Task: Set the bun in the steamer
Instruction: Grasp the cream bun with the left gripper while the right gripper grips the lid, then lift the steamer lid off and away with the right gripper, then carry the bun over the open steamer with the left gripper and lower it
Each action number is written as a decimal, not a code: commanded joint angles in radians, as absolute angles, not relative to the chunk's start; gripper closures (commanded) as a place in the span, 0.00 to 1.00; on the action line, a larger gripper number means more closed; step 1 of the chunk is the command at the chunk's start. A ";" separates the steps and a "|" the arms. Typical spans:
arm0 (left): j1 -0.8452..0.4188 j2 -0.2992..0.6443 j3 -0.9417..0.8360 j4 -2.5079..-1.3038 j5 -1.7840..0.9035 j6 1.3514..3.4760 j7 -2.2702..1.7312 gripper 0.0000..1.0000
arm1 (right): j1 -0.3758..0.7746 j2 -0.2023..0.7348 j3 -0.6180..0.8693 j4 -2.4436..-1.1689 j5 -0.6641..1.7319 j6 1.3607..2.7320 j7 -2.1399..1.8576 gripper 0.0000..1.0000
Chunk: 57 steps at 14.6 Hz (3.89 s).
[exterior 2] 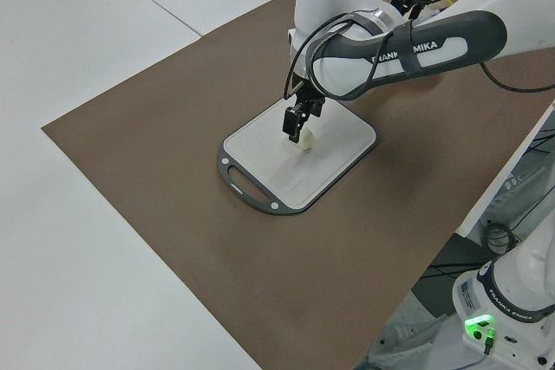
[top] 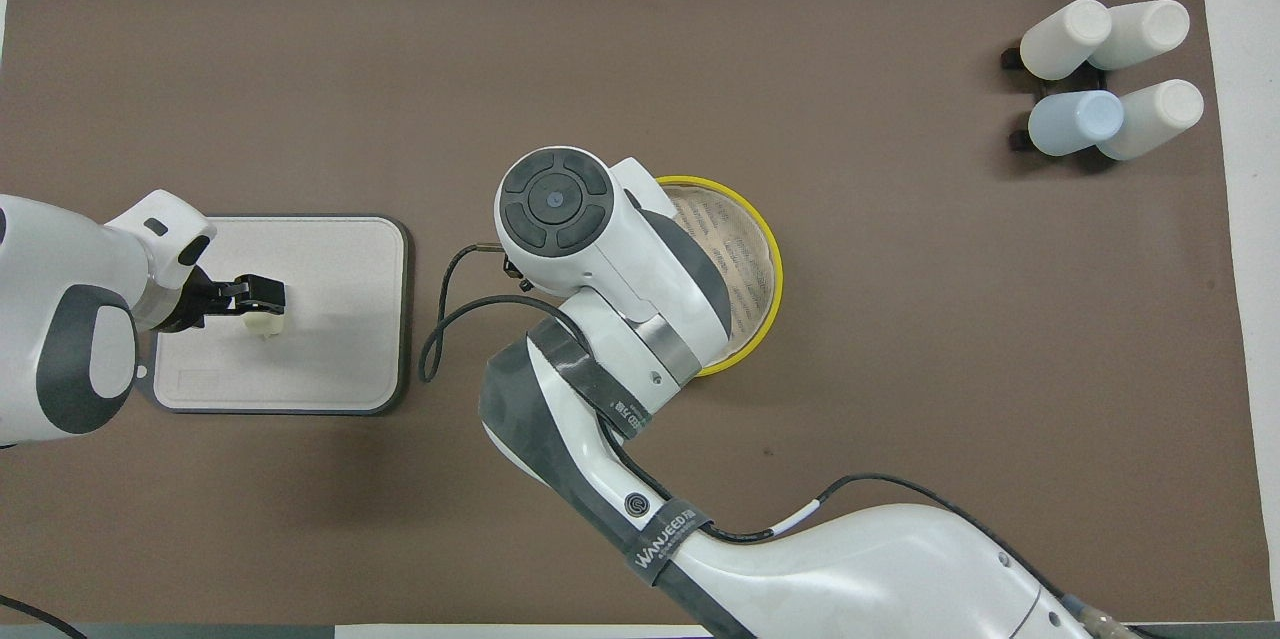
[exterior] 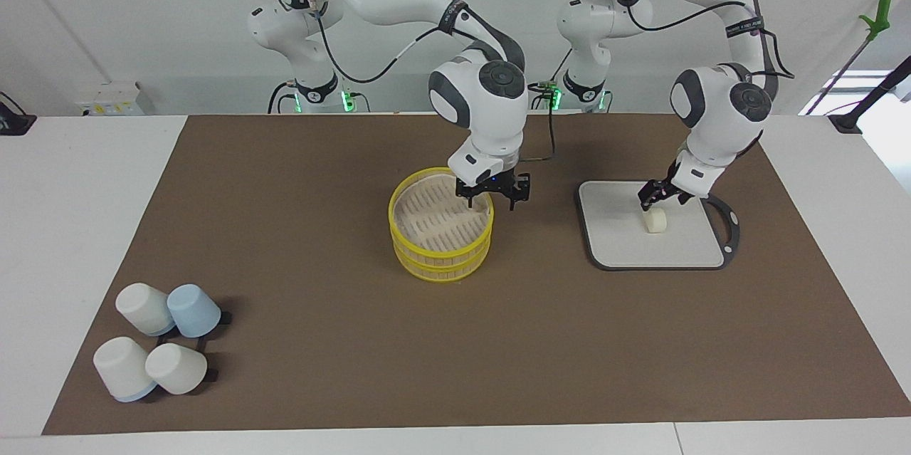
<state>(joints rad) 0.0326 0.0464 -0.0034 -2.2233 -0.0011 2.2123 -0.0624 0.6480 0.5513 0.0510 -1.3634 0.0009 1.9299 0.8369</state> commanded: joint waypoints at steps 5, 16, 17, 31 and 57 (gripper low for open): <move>0.031 0.083 -0.003 -2.237 0.008 2.298 -0.074 0.00 | 0.644 0.554 0.051 -1.362 -0.017 1.928 0.822 1.00; 0.023 0.104 -0.003 -2.238 0.008 2.290 -0.072 0.25 | 0.433 0.445 0.049 -1.230 0.032 1.643 0.469 1.00; 0.023 0.104 -0.003 -2.238 0.008 2.290 -0.072 0.28 | 0.399 0.427 0.046 -1.232 0.031 1.614 0.403 1.00; -0.011 0.127 -0.009 -2.103 0.006 2.124 -0.133 0.63 | 0.115 0.324 0.044 -1.351 0.017 1.525 0.044 1.00; -0.715 0.563 -0.012 -1.446 -0.132 1.956 -0.953 0.54 | 0.117 0.302 0.044 -1.385 0.017 1.532 0.044 1.00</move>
